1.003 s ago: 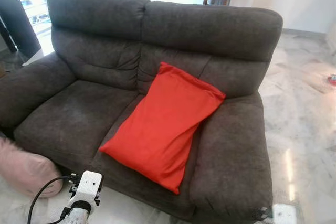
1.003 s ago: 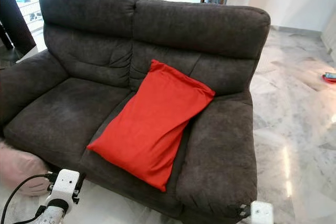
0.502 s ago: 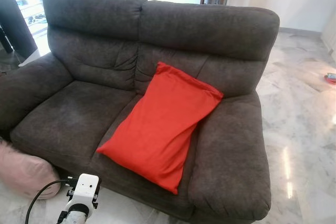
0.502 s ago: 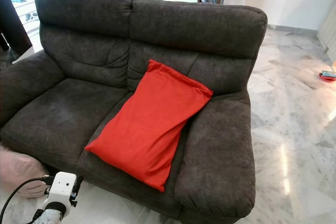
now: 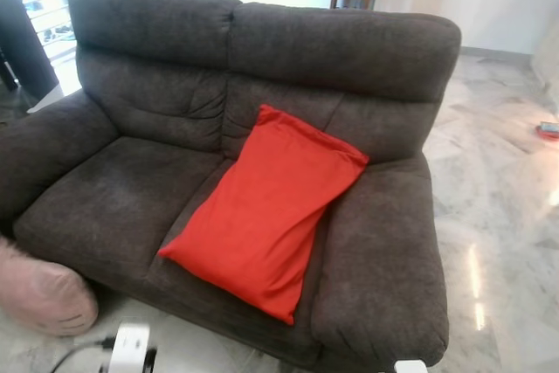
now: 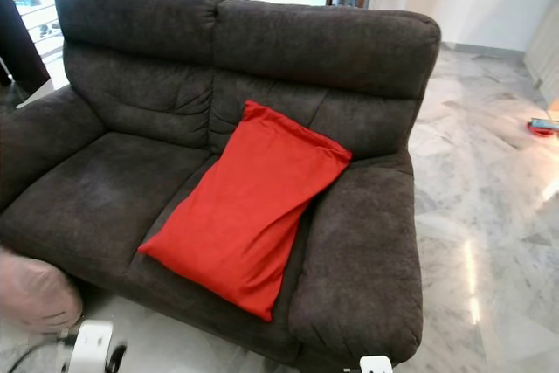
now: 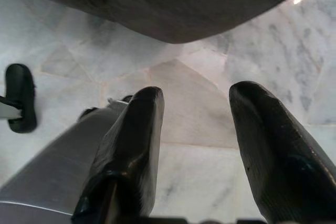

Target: Move the pillow to the sofa from floor

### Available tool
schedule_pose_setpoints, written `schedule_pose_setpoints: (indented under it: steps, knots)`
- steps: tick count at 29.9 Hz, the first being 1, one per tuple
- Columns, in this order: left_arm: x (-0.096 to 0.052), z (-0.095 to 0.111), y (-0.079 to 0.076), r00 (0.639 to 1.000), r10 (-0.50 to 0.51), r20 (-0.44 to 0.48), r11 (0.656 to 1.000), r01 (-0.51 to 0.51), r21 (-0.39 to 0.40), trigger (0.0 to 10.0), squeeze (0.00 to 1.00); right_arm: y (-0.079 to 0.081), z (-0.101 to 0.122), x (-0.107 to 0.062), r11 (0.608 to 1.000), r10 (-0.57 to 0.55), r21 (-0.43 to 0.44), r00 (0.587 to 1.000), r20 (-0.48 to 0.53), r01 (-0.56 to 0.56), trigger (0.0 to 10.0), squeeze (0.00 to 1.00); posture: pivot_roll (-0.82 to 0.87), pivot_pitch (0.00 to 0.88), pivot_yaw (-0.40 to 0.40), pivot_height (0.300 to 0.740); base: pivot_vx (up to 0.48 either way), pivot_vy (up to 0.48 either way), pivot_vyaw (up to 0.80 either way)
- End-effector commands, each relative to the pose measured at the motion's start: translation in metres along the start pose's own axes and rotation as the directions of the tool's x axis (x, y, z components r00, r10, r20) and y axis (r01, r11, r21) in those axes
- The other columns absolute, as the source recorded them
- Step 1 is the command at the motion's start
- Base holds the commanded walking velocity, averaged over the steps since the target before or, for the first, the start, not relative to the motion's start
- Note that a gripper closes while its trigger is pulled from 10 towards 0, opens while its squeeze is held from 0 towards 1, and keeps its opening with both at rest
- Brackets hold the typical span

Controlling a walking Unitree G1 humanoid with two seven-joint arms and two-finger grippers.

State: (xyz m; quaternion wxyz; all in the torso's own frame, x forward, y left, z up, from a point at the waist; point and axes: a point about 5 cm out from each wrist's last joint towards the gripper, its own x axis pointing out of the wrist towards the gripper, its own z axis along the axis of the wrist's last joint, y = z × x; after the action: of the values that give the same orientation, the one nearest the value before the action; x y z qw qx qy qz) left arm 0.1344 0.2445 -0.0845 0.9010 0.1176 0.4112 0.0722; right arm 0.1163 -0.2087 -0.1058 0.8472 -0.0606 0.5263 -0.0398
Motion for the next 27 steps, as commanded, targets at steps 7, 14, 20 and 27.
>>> schedule_pose_setpoints:
  steps: [7,14,20,27]
  knots:
    - [-0.005,-0.017,0.000,0.996,-0.024,-0.086,0.998,0.029,0.054,10.0,0.00,-0.012,-0.006,-0.001,0.994,-0.074,0.084,0.997,-0.030,0.076,10.0,0.00,0.10,0.000,-0.035,0.740,0.000,0.000,0.00]
    - [-0.004,-0.014,0.004,0.997,-0.020,-0.079,0.998,0.024,0.055,10.0,0.00,-0.007,-0.006,-0.001,0.995,-0.053,0.087,0.998,-0.033,0.056,10.0,0.00,0.10,0.000,-0.023,0.740,0.000,0.000,0.00]
    - [-0.001,-0.009,0.001,0.997,-0.034,-0.074,0.998,0.038,0.048,10.0,0.00,-0.005,-0.005,-0.001,0.993,-0.043,0.107,0.999,-0.029,0.046,10.0,0.00,0.09,0.000,-0.020,0.740,0.000,0.000,0.00]
    - [0.001,-0.006,0.001,0.996,-0.046,-0.074,0.998,0.050,0.049,10.0,0.00,-0.007,0.001,0.000,0.986,-0.048,0.160,0.999,-0.004,0.048,10.0,0.00,0.09,0.000,-0.017,0.740,0.000,0.350,0.00]
